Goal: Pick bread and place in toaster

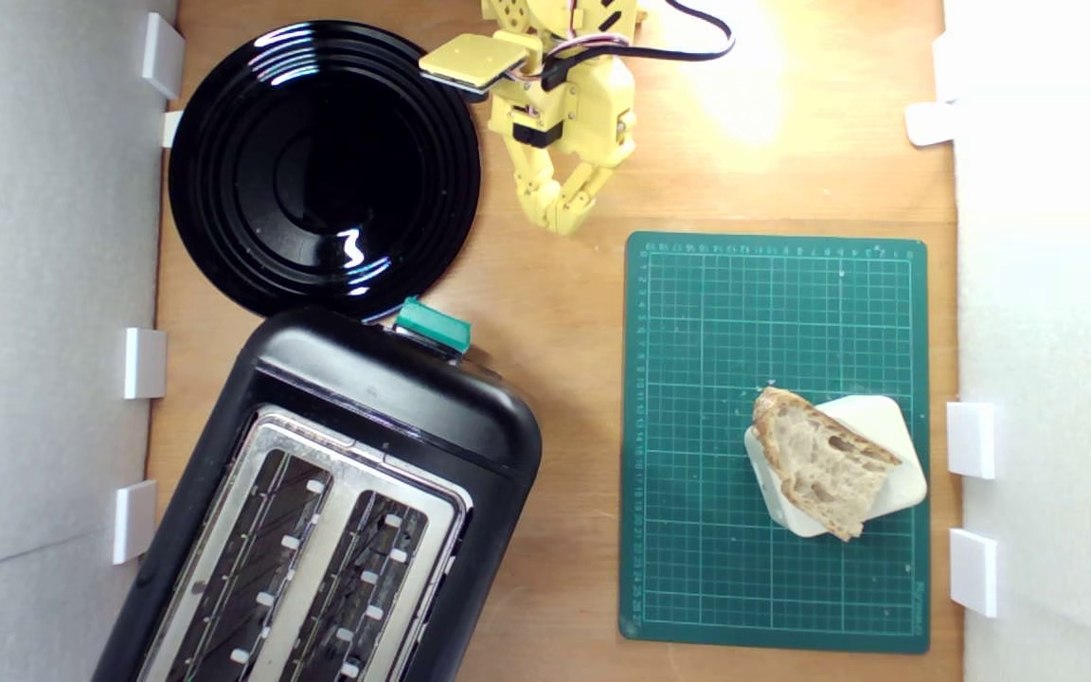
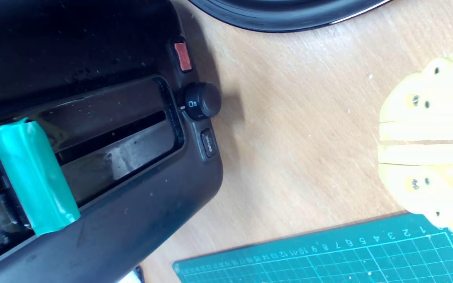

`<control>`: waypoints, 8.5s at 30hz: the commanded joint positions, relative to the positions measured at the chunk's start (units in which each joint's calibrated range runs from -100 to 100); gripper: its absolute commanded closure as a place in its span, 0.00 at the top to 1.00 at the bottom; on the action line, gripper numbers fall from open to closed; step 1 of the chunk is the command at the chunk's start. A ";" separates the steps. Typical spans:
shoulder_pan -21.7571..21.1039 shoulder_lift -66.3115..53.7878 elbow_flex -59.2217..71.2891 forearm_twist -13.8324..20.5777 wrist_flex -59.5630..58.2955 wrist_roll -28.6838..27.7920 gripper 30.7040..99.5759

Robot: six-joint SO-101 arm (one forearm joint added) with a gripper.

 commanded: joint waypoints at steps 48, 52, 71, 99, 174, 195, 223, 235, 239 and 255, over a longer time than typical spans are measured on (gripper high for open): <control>0.20 -0.18 0.13 -0.16 0.40 -0.14 0.00; 0.20 -0.18 0.13 -0.16 0.40 -0.14 0.00; 0.20 -0.18 0.13 -0.16 0.40 -0.14 0.00; 0.68 0.48 -0.69 0.39 0.14 -0.14 0.00; -2.94 99.40 -24.39 15.53 -102.84 -19.44 0.44; -2.94 100.31 -24.84 15.80 -110.78 -26.66 0.77; -2.94 114.04 -34.19 15.25 -121.44 -26.09 0.80; -4.56 118.53 -39.82 13.17 -121.27 -24.26 0.81; -5.76 118.95 -39.82 12.72 -121.27 -23.16 0.81; -6.33 119.53 -42.36 12.81 -121.10 -22.95 0.82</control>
